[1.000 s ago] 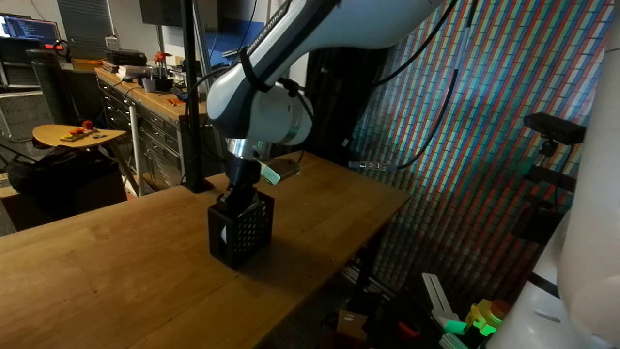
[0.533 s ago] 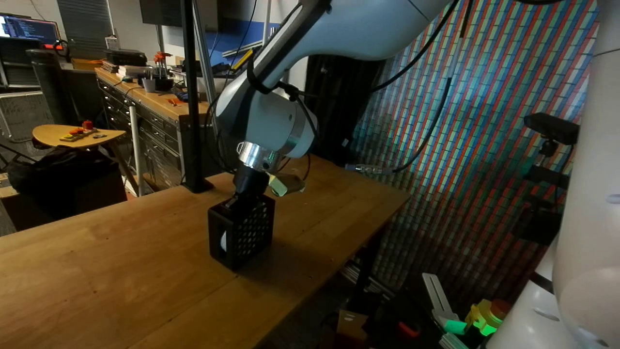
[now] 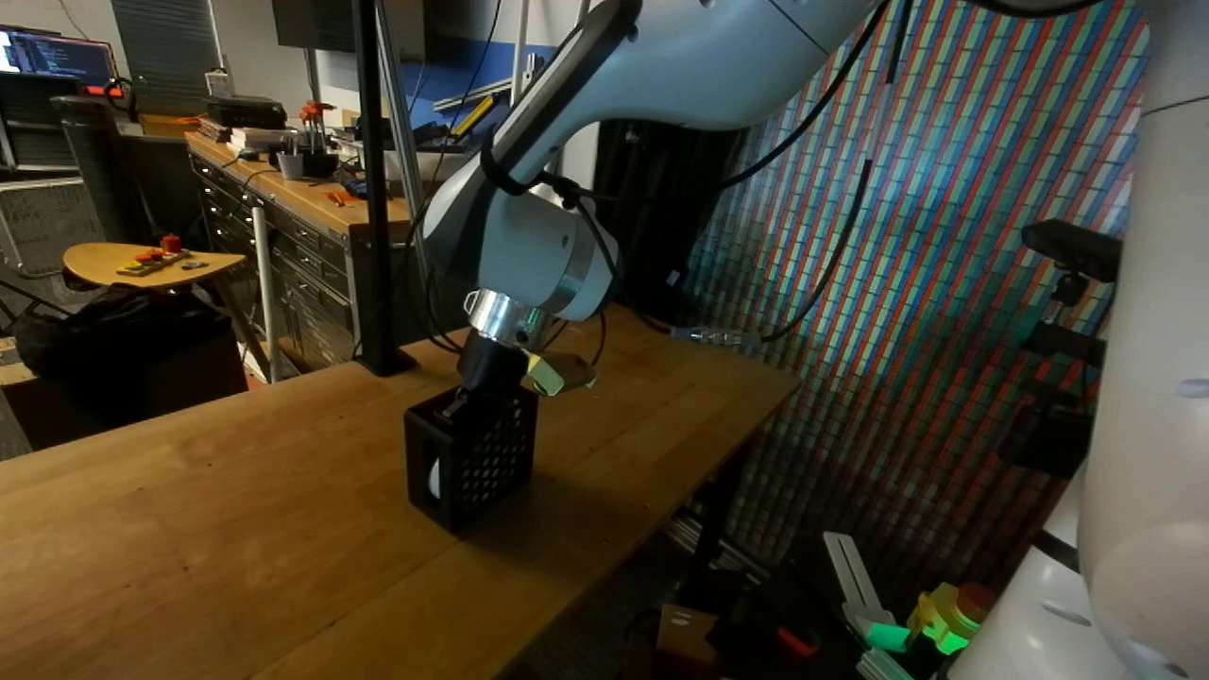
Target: Stuff the towel into the box
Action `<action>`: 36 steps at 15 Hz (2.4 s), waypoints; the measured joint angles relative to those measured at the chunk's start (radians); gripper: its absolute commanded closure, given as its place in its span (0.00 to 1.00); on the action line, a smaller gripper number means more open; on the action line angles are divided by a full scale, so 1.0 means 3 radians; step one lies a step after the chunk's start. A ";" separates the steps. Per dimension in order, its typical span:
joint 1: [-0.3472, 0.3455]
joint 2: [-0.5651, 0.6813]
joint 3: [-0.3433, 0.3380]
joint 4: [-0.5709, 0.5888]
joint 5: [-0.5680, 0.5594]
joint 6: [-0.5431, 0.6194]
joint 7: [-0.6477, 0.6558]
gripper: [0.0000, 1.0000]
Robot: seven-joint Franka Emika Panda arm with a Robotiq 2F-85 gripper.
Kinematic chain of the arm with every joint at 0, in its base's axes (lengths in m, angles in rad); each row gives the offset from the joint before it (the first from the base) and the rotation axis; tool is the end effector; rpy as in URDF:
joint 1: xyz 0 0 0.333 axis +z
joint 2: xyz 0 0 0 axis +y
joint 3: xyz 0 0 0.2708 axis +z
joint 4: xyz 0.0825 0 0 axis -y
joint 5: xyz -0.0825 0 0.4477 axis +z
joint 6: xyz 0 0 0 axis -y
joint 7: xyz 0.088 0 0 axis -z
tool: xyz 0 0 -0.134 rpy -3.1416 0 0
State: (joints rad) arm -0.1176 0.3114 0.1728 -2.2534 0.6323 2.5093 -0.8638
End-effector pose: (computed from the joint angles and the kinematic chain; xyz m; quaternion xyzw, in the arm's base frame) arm 0.5562 0.0433 0.1004 -0.9608 -0.1870 -0.0518 0.1979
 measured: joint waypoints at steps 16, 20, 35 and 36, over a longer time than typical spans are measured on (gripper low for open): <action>0.0311 -0.0410 -0.0098 -0.0085 -0.1424 -0.0195 0.1227 0.91; 0.0321 -0.0457 -0.0098 -0.0083 -0.1443 -0.0231 0.1238 0.88; 0.0330 -0.0622 -0.0221 -0.0071 -0.1716 -0.0385 0.1238 0.86; 0.0332 -0.0621 -0.0221 -0.0071 -0.1717 -0.0387 0.1237 0.87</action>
State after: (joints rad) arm -0.0179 0.1252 0.1066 -2.2748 0.1173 2.3931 -0.4925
